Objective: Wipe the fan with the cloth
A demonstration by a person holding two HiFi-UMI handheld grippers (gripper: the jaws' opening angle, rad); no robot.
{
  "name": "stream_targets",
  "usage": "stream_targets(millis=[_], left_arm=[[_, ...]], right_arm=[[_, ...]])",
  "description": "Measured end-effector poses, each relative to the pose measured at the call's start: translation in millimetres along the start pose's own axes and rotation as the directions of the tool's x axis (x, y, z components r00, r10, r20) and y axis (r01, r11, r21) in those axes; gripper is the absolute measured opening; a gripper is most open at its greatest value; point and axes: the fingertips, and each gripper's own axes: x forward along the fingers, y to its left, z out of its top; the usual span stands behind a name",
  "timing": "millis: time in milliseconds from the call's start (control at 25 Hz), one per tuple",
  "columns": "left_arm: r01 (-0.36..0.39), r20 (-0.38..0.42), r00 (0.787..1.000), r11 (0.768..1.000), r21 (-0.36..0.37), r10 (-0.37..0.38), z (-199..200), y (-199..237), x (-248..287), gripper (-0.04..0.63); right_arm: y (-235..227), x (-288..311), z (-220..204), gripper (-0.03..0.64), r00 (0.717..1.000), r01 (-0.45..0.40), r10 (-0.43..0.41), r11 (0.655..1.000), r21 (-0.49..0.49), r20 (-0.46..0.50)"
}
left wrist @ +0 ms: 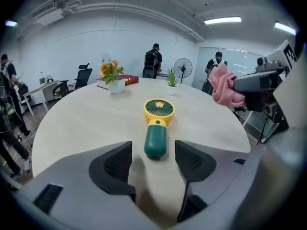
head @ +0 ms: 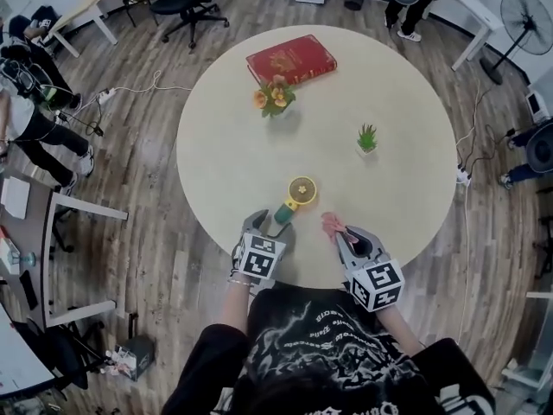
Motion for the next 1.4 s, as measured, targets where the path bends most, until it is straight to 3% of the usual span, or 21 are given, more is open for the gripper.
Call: stream_targets(millis=[200,520,640,760,1000,1200,1280,1400], left_arm=[[0.035,-0.067,0.997,0.999,0.042,-0.032,-9.1,-0.5,10.9,0.224],[0.067,-0.055,0.997,0.992,0.110,-0.061,-9.7,3.3,14.1,0.173],[0.084,-0.053,0.996,0.989,0.124,-0.078,-8.7,3.3,14.6,0.172],[0.095,-0.053,0.995,0.987,0.131,-0.089,-11.3,4.2,14.4,0.172],[0.106,-0.056,0.993,0.985,0.136,-0.100,-12.8,5.8,15.4,0.172],[0.108,-0.055,0.993,0.983,0.147,-0.100,-14.0,6.4,14.7,0.171],[0.106,-0.056,0.994,0.983,0.151,-0.098,-14.4,6.5,15.3,0.171],[0.102,-0.055,0.994,0.983,0.150,-0.095,-13.2,8.1,16.3,0.170]], right_arm=[[4.2,8.0,-4.3,0.048,1.000,0.023,-0.023,1.000,-0.005,-0.019],[5.8,20.8,-3.3,0.048,0.999,0.038,-0.038,0.999,0.022,-0.015],[10.5,32.9,-0.7,0.048,1.000,0.010,-0.009,0.999,0.036,-0.026],[29.1,56.8,3.7,0.048,0.996,-0.077,0.079,0.995,0.057,-0.036],[72.1,121.1,5.6,0.048,0.957,-0.252,0.255,0.967,0.040,-0.141],[73.6,156.9,-34.9,0.048,0.893,-0.232,0.235,0.971,0.056,-0.382],[69.5,160.5,-38.0,0.048,0.893,-0.228,0.238,0.971,0.070,-0.382],[69.0,164.2,-33.5,0.048,0.899,-0.249,0.231,0.969,0.001,-0.372]])
